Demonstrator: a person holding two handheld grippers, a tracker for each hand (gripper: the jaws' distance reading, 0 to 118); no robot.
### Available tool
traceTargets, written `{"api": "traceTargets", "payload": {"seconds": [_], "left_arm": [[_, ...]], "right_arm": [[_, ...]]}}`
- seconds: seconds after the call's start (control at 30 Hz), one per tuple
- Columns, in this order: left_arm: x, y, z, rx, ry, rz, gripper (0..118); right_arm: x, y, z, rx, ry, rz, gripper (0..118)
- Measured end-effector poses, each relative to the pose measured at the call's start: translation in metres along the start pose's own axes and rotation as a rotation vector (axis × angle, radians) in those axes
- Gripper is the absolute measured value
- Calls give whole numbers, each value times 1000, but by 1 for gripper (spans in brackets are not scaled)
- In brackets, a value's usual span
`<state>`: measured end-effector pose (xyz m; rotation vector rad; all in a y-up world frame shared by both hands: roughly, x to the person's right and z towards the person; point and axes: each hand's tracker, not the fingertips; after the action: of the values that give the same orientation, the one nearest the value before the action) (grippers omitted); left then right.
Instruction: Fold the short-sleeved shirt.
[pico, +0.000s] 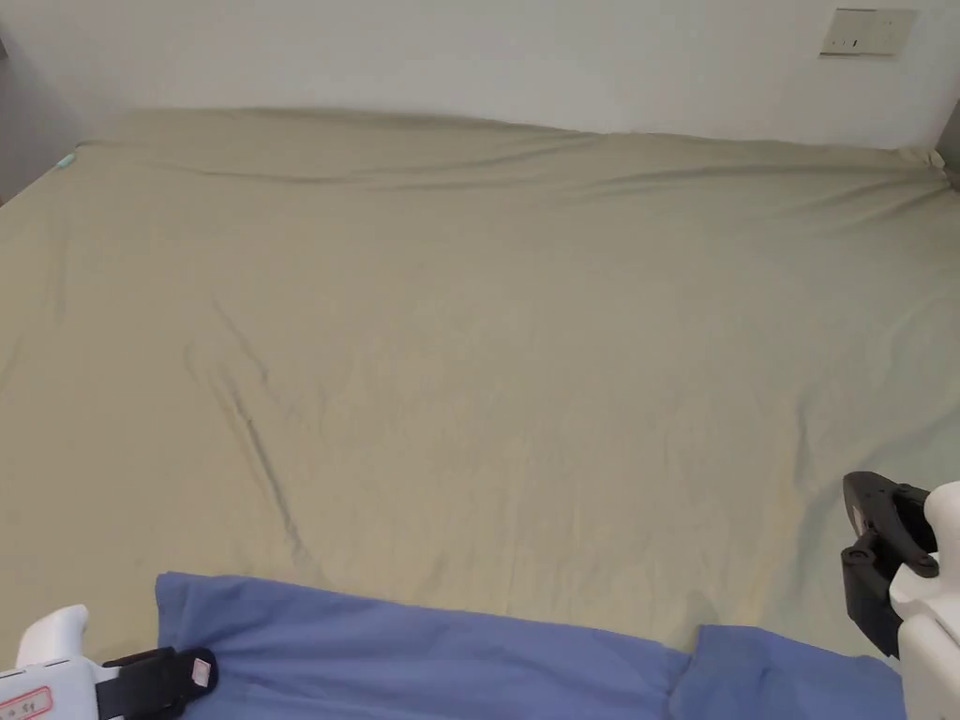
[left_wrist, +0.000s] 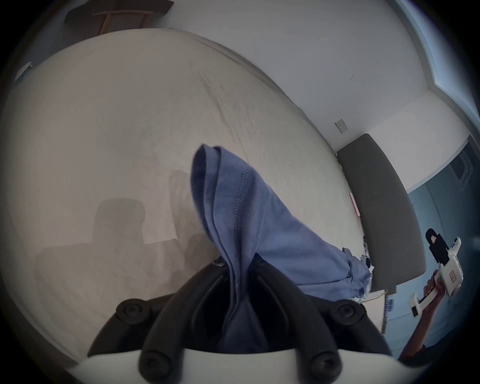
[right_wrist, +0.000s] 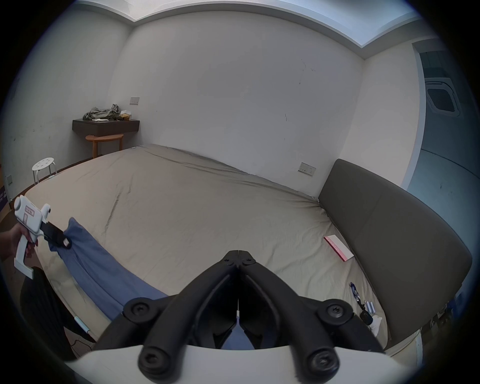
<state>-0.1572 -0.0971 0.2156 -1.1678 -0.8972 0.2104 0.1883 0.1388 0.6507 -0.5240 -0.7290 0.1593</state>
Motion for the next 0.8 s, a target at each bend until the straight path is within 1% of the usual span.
{"api": "traceTargets", "payload": {"seconds": [0.07,0.13,0.17,0.27,0.33,0.37,0.47,0.57,0.73,0.8], "left_arm": [[-8,9,14,16,60,-25,9],[-20,13,23,18,49,-3,9],[-24,15,31,43,72,5,9],[-22,28,50,52,199,-73,9],[-13,29,55,33,162,-53,9],[-2,28,54,33,112,-65,9],[27,31,52,21,97,-126,9],[52,29,44,11,44,-125,9],[108,21,22,-40,-15,-235,9],[129,14,9,-60,-30,-253,9]], "right_arm": [[1,-3,-1,-2,-1,-1,2],[2,-4,-3,-5,-1,-4,2],[2,-5,-4,-8,-1,-5,2],[3,-8,-7,-13,-1,-6,2],[2,-9,-9,-15,2,-8,2],[2,-10,-9,-16,3,-10,2],[2,-12,-10,-16,9,-22,2],[4,-14,-6,-14,13,-28,2],[12,-19,-2,-16,5,-26,2],[16,-21,-2,-21,-1,-33,2]]}}
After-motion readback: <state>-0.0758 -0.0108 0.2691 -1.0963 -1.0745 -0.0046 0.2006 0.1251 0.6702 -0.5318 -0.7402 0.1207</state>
